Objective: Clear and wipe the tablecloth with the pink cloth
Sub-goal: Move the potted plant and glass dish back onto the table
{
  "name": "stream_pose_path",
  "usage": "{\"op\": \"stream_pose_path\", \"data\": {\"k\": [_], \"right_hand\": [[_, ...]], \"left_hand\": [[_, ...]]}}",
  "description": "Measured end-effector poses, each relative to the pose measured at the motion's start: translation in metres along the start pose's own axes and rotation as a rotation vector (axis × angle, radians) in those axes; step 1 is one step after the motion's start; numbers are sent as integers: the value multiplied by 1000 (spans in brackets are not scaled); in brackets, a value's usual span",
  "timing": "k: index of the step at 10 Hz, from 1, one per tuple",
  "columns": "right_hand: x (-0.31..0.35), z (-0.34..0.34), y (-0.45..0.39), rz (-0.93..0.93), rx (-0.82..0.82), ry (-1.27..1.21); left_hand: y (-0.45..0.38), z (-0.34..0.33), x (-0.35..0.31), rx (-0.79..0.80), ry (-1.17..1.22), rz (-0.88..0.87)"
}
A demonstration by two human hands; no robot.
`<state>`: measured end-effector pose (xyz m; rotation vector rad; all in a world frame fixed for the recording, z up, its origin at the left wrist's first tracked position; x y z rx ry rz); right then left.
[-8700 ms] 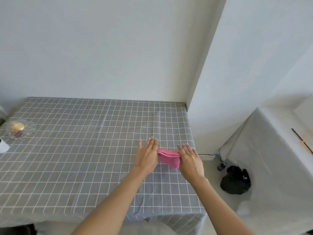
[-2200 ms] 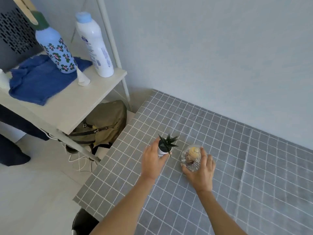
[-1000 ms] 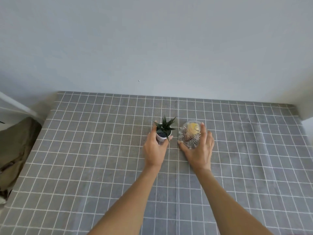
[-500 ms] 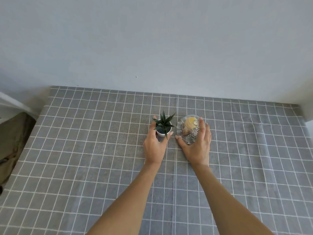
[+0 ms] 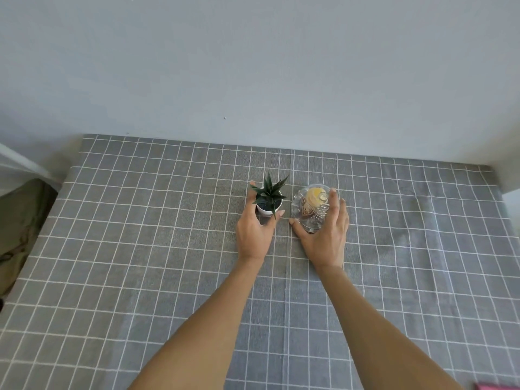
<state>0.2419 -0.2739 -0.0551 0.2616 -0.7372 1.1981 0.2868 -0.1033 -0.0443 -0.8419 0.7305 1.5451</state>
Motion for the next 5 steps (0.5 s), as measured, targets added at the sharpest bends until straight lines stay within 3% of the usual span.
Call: {"op": "stream_pose_path", "data": {"k": [1,3,5], "right_hand": [[2,2,1,-31,42,-12],[10,22,14,-64,175,225],[22,51,47,-104,328,381]], "left_hand": [[0,0,2,81,8,-2],[18,16,6,308,-110,40],[51,56,21,529,-593,44]]}}
Point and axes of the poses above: each hand's wrist, its own y-axis away from the middle knuckle, its own z-axis out of the back of the hand, x = y × z, the point moved 5 cm from there along -y, towards the middle knuckle, and after that the axes turned 8 degrees about z, right-handed, at the moved point
